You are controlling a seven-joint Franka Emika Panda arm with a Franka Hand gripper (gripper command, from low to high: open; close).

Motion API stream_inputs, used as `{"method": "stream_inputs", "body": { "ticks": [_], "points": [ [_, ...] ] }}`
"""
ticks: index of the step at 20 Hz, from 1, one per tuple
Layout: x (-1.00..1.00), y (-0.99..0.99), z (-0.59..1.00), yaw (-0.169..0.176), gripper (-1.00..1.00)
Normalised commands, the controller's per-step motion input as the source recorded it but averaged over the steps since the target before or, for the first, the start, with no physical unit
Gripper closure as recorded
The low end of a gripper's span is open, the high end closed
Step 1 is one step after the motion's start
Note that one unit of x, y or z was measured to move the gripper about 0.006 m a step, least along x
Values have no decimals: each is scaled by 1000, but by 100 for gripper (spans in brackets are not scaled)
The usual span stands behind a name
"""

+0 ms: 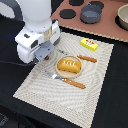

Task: Interact with the objects in diverse but meaningful ways.

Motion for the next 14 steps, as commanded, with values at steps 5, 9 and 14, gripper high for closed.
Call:
{"method": "stream_inputs", "body": {
  "ticks": [5,9,14],
  "points": [
    [-385,246,-376,-1,-100],
    [-412,297,-508,13,-100],
    [-381,305,-503,12,-100]
  ]
}}
